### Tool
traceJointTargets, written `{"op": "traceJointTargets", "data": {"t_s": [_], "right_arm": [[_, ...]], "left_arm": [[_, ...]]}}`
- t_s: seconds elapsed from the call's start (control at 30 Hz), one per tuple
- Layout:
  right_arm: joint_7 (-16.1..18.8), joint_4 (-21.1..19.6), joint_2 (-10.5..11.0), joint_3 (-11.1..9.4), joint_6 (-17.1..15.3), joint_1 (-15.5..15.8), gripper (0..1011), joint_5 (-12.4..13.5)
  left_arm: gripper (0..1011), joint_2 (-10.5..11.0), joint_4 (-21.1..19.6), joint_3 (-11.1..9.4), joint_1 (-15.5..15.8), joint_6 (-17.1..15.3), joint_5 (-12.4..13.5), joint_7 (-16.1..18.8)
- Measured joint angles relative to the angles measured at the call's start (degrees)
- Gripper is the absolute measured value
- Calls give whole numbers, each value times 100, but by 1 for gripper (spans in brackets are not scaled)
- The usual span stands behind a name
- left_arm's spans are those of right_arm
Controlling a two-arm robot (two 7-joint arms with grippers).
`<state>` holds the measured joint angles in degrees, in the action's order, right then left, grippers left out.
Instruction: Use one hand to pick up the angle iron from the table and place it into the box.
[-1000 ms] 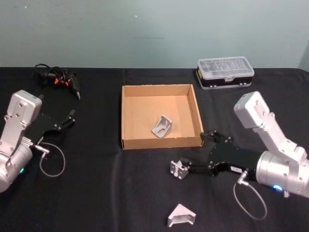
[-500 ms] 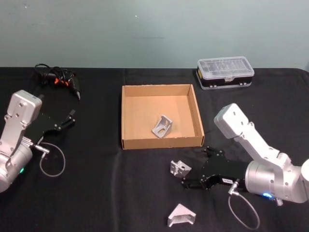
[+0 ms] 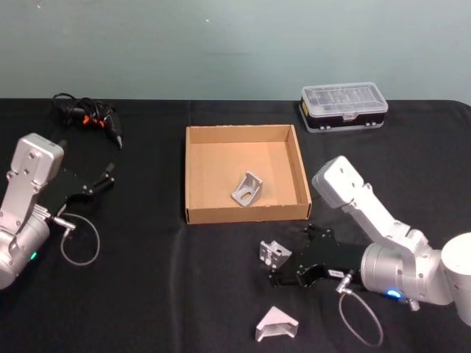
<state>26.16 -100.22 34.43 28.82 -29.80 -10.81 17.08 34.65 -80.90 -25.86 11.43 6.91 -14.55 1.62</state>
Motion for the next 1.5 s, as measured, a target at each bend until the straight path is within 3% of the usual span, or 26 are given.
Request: {"op": "traceJointTargets", "data": {"t_s": [0.87,1.27,1.5], "right_arm": [[-28,501,-458,132,42,-215,1003,-381],[-15,506,-460,132,47,-215,1003,-383],[-16,496,-453,129,48,-211,865,-379]], "left_arm": [[1004,0,0,0,0,0,0,0],[1005,0,0,0,0,0,0,0],[1005,0,0,0,0,0,0,0]]}}
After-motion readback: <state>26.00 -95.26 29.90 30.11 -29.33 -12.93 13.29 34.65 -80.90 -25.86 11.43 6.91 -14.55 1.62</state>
